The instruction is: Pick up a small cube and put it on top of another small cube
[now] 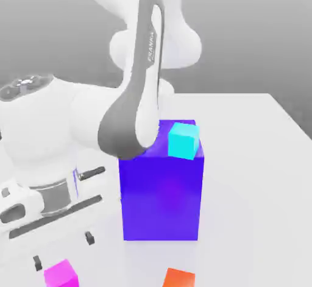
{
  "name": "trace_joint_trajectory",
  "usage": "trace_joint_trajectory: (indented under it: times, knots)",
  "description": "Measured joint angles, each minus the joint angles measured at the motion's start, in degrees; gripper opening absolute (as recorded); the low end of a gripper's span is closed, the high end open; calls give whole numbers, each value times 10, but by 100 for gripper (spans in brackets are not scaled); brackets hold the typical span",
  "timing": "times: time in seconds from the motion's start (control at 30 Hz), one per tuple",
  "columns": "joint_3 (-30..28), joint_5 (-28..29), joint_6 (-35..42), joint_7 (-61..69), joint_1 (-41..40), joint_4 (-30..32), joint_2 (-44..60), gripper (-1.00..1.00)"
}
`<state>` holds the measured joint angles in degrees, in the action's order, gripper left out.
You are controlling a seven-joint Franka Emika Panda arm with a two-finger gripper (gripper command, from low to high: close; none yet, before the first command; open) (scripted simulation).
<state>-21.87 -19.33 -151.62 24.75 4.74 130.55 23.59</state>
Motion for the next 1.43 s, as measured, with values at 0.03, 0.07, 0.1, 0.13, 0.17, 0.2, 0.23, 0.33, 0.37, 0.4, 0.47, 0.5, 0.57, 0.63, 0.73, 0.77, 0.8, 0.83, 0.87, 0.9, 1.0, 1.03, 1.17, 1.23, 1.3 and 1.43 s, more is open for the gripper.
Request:
trace_joint_trajectory:
  times: [0.03,0.07,0.1,0.13,0.17,0.2,0.23,0.33,0.37,0.4,0.47,0.5,0.57,0.63,0.73,0.77,0.8,0.83,0.87,0.9,1.0,1.03,1.17,1.23,1.3,1.43]
  knots:
    - [8,-11,-14,11,-6,-5,21,0]
    - [20,-23,-29,22,-17,-10,42,0]
    - [35,-35,-45,32,-29,-15,63,0]
    - [43,-42,-54,37,-36,-18,76,-100]
    - [43,-42,-54,37,-36,-18,76,-100]
    - [43,-42,-54,37,-36,-18,76,-100]
    - [43,-42,-54,37,-36,-18,76,-100]
    - [47,-46,-57,40,-39,-20,82,-100]
    - [42,-41,-52,37,-35,-18,74,-100]
    - [32,-31,-41,29,-27,-14,59,-100]
    - [9,-4,-13,10,-10,-3,20,-100]
    - [-2,10,0,4,-4,3,0,-100]
    - [-24,38,9,40,-18,23,-34,-100]
    - [-46,64,12,92,-39,46,-64,-100]
    - [-77,100,14,178,-75,82,-107,-100]
    - [-87,111,14,208,-87,93,-121,-100]
    - [-96,121,14,239,-99,105,-135,-100]
    - [-107,130,14,270,-111,117,-148,-100]
    - [-116,139,14,302,-122,129,-160,-100]
    - [-126,147,13,334,-134,141,-173,-100]
    - [-155,164,9,433,-181,177,-206,-100]
    - [-155,160,4,455,-184,182,-206,-100]
    - [-135,106,-27,511,-194,183,-170,-100]
    - [-117,70,-45,538,-206,181,-145,-100]
    - [-94,30,-63,567,-222,178,-119,-100]
    - [-68,-7,-81,593,-240,177,-93,100]
